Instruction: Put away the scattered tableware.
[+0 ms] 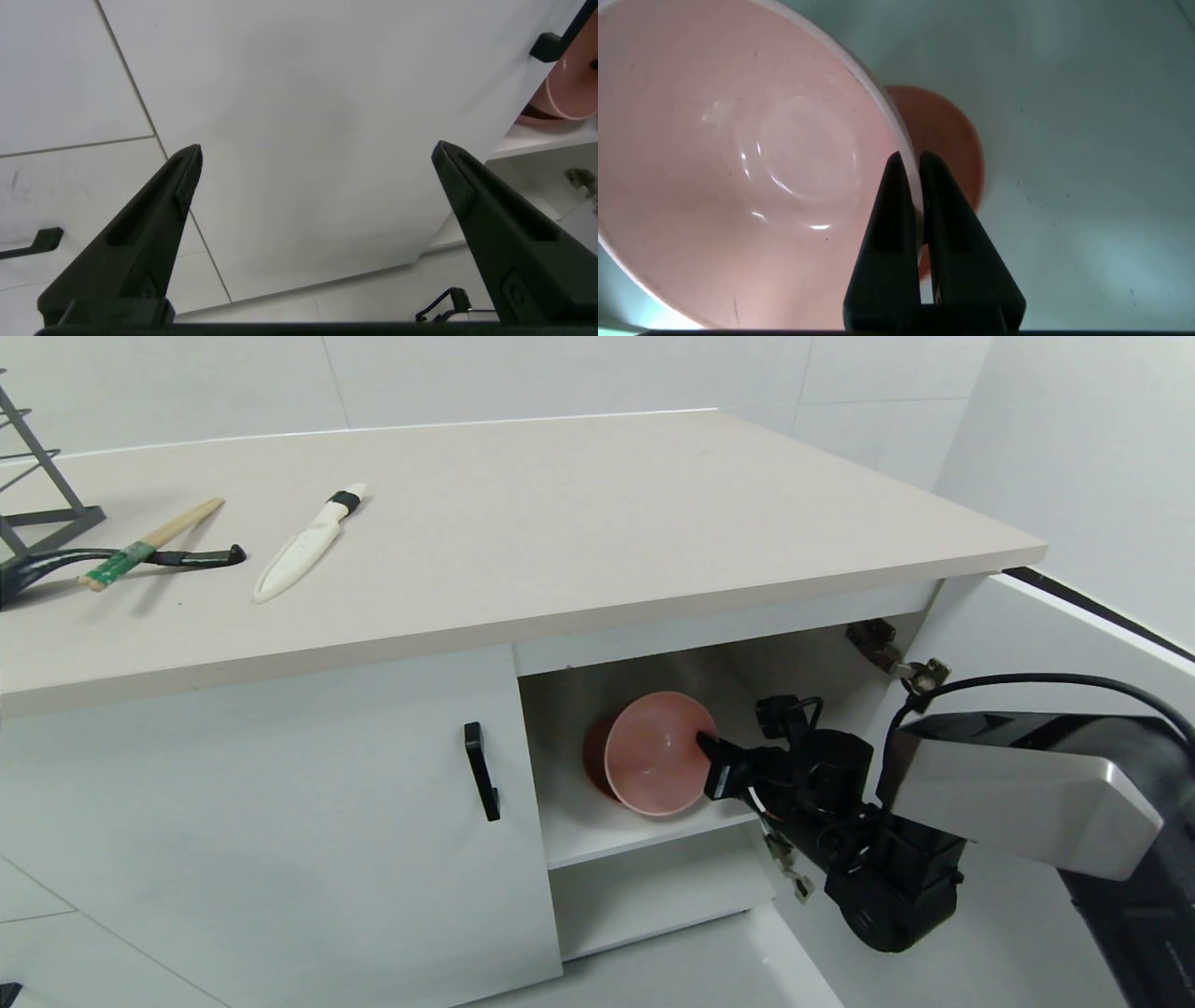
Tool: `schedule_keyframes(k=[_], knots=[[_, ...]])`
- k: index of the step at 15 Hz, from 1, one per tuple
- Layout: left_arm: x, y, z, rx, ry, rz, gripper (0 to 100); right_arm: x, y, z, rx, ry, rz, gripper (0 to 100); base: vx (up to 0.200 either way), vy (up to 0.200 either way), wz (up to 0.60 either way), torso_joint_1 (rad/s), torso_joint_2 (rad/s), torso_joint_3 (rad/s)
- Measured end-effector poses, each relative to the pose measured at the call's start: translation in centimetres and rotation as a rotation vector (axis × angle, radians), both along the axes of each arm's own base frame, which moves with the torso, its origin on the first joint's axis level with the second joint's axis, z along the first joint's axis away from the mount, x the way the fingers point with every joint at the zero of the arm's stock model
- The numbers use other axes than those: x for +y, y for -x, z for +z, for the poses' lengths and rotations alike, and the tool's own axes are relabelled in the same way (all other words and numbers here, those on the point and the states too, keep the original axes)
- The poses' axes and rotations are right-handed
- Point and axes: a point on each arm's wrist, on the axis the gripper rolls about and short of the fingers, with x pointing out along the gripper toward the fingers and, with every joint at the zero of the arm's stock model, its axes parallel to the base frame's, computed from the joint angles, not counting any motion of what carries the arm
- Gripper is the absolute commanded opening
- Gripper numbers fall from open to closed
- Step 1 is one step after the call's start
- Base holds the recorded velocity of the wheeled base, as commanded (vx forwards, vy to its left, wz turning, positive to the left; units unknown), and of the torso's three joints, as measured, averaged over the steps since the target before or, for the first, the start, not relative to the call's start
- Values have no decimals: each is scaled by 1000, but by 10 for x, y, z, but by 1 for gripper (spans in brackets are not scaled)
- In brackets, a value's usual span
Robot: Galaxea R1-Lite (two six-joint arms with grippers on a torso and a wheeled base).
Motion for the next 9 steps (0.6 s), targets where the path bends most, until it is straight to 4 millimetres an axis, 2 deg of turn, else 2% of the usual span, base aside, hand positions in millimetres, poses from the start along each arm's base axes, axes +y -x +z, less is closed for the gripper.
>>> schedule_keyframes(k=[9], knots=[[0, 0, 0, 1, 0, -1, 100, 0, 0, -3, 2, 13, -19, 0, 0, 0, 0, 0, 0, 0]])
